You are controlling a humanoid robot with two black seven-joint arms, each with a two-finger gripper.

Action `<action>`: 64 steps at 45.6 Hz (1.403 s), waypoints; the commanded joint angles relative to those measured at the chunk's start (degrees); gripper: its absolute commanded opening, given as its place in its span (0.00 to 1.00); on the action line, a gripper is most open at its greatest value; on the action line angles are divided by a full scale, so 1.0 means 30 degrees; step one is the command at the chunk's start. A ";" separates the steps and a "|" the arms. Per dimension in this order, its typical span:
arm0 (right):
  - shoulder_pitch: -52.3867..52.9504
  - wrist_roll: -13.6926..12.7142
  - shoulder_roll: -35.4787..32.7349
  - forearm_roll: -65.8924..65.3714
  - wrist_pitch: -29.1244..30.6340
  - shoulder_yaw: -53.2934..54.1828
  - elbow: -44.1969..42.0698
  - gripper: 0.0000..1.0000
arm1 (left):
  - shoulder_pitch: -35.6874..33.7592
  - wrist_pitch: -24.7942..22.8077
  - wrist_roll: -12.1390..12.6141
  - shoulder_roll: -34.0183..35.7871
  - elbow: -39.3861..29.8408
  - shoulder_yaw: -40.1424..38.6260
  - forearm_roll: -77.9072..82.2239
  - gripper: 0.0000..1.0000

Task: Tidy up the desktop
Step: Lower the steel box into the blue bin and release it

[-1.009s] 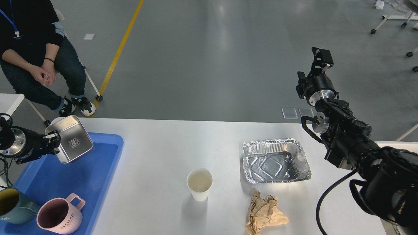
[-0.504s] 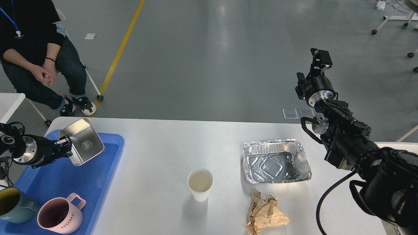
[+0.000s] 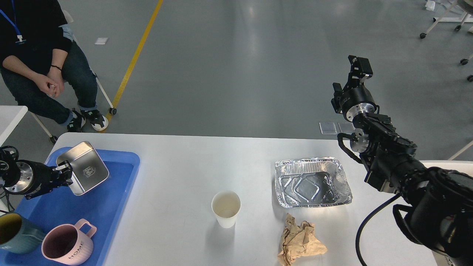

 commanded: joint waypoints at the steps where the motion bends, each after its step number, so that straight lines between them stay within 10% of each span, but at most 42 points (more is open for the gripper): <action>1: -0.0007 -0.0007 0.0029 -0.0003 0.0000 0.0001 0.0002 1.00 | 0.0235 0.0028 -0.0133 -0.0107 0.0305 0.0000 -0.0031 0.00; 40: -0.0271 0.0022 0.0088 -0.0003 -0.0029 0.0001 0.0002 1.00 | 0.0908 0.0292 -0.0426 -0.0664 0.1155 0.0058 -0.0001 0.00; 64: -0.0242 0.0022 0.0264 -0.0003 -0.0029 -0.0029 0.0031 1.00 | 0.0910 -0.0118 -0.0397 -0.0342 0.1126 -0.0029 -0.0176 0.47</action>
